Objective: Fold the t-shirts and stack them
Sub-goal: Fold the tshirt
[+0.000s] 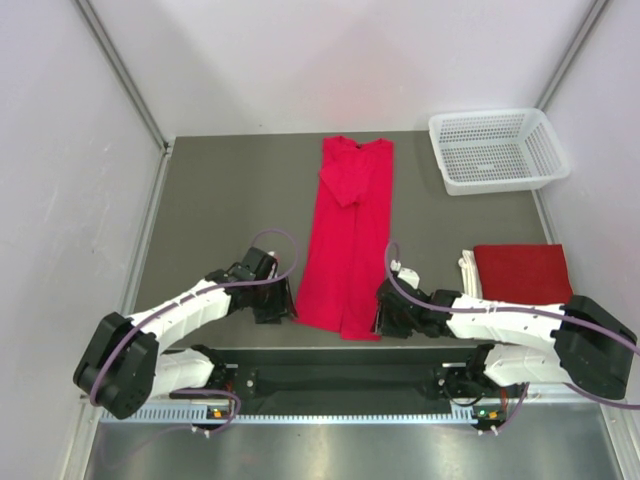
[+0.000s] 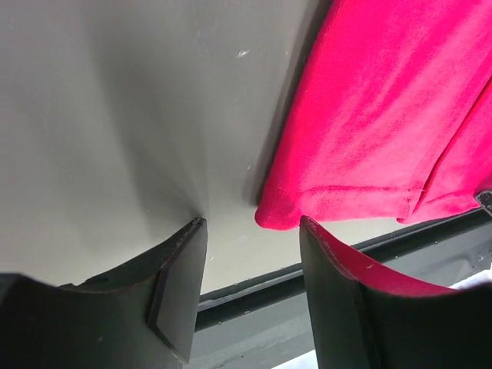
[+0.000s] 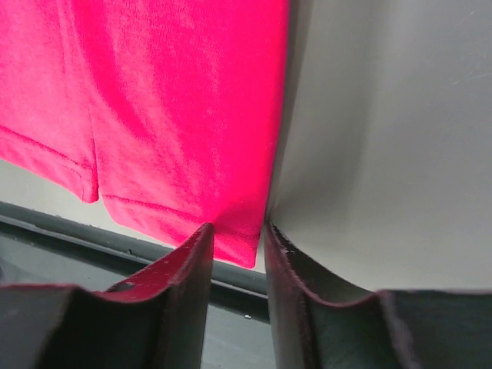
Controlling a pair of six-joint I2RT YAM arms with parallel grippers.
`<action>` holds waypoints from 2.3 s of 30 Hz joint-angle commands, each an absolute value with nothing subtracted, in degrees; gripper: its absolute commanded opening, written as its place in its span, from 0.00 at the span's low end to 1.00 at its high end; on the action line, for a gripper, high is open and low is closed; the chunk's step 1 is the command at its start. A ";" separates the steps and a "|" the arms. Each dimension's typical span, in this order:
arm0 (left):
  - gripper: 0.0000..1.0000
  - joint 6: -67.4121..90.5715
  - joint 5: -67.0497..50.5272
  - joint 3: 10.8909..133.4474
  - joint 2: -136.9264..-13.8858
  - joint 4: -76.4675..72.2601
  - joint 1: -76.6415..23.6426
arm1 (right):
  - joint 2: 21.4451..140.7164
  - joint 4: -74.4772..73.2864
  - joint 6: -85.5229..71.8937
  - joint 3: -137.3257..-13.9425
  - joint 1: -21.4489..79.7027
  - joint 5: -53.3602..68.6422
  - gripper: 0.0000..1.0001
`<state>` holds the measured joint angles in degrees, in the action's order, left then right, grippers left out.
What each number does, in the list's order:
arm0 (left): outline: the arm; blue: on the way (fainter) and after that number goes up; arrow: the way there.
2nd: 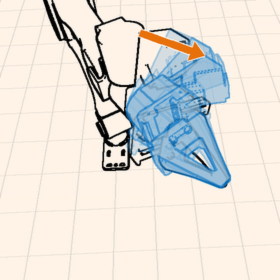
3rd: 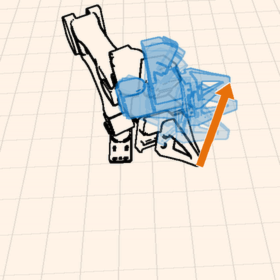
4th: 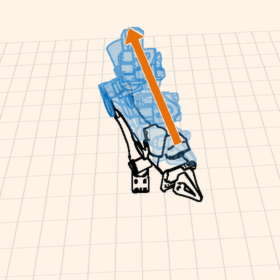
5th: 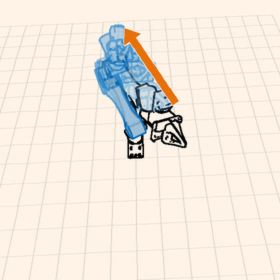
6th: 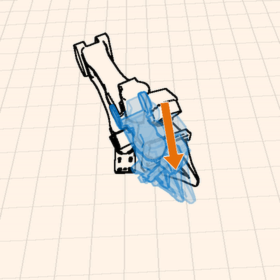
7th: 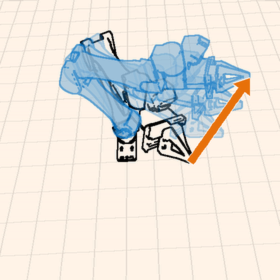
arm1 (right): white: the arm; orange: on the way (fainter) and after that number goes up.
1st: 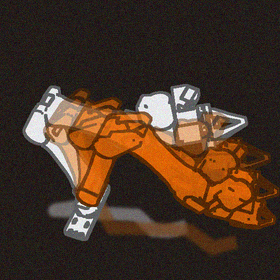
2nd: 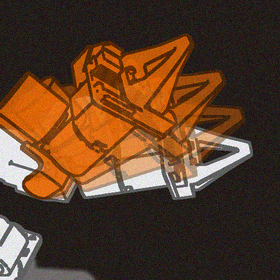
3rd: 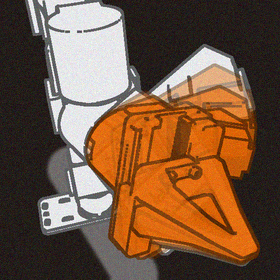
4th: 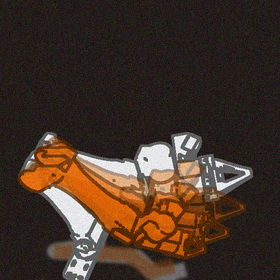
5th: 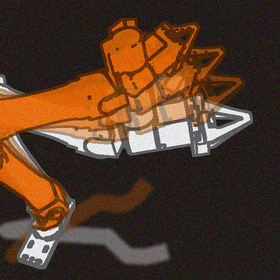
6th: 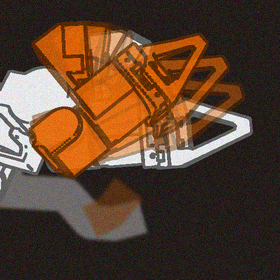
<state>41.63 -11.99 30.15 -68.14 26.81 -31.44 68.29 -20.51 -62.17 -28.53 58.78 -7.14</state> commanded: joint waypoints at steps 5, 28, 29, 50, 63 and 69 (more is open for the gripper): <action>0.44 40.08 -10.37 29.89 -67.77 24.08 -31.55 | 68.90 -18.63 -63.63 -28.04 59.94 -9.05 0.27; 0.54 43.51 -17.14 27.25 -67.14 18.90 -31.99 | 62.49 -22.76 -64.34 -24.79 60.29 -10.02 0.00; 0.53 43.51 -17.14 26.99 -67.32 18.98 -31.99 | 62.40 -22.68 -64.42 -24.70 60.21 -9.93 0.00; 0.57 45.97 -13.80 29.80 -63.18 21.36 -32.61 | 61.61 -23.73 -64.51 -25.05 60.21 -9.93 0.00; 0.41 46.84 -16.96 24.96 -67.24 15.91 -32.70 | 61.70 -23.64 -64.77 -24.70 60.21 -9.67 0.00; 0.36 46.94 -17.67 24.17 -69.16 13.80 -32.70 | 61.61 -23.82 -64.60 -24.87 60.21 -9.58 0.00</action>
<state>46.89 -17.19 25.32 -67.64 17.02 -32.40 62.52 -23.38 -64.25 -25.06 59.24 -9.41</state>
